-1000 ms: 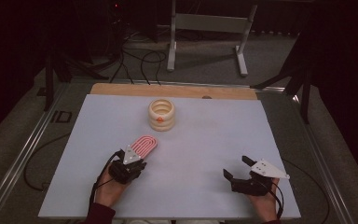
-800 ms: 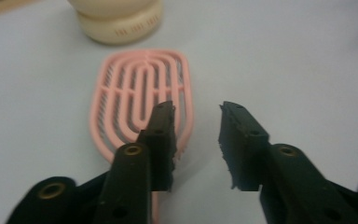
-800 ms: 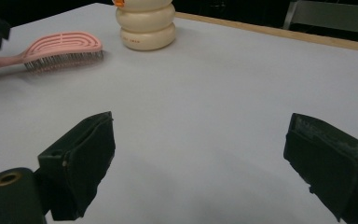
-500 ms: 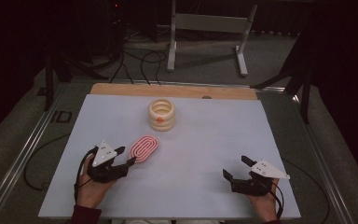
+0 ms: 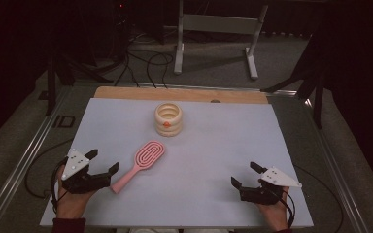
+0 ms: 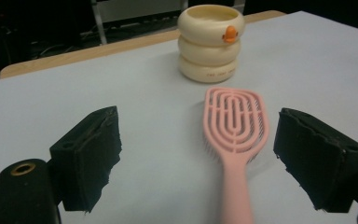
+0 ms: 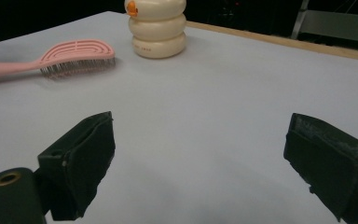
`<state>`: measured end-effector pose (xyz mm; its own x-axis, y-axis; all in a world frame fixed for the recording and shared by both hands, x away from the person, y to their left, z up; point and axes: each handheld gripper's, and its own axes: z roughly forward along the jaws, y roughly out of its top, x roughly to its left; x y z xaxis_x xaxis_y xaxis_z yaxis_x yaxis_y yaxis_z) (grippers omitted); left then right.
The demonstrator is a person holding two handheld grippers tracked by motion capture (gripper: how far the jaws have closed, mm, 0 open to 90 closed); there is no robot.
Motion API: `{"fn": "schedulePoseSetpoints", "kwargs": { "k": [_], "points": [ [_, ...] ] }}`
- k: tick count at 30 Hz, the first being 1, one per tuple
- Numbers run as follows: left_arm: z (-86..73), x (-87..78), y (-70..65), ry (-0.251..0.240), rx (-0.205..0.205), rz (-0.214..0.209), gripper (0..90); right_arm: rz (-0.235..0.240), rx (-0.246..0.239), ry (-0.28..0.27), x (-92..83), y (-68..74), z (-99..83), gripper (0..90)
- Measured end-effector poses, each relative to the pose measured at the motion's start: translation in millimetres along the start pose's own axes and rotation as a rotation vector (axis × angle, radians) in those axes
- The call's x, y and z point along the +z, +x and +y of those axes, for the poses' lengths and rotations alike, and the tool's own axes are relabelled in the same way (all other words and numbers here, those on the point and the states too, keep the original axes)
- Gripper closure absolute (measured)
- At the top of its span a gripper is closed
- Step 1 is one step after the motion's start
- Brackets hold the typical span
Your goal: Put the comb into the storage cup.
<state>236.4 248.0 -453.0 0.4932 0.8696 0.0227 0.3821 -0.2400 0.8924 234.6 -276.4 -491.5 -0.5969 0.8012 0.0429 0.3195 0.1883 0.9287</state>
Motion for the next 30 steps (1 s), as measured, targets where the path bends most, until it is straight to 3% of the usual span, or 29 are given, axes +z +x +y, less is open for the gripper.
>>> {"fn": "schedulePoseSetpoints", "kwargs": {
  "k": [3,7,20,30],
  "points": [
    [-4.7,-2.6,4.0,0.009,-0.005,-0.012,11.4,-0.002,0.003,-0.010,-1.2,-0.4,0.4,8.7],
    [-9.5,-8.1,8.2,-0.010,-0.007,-0.020,0.3,0.004,0.000,-0.022,-1.8,0.0,0.6,8.7],
    [-19.2,-20.0,14.5,-0.076,-0.033,-0.011,0.0,0.004,0.000,-0.034,-1.9,0.2,0.5,8.7],
    [-13.9,-10.5,9.1,-0.005,-0.023,-0.015,0.1,0.003,-0.004,-0.026,-0.3,0.3,-0.4,8.7]
  ]
}}
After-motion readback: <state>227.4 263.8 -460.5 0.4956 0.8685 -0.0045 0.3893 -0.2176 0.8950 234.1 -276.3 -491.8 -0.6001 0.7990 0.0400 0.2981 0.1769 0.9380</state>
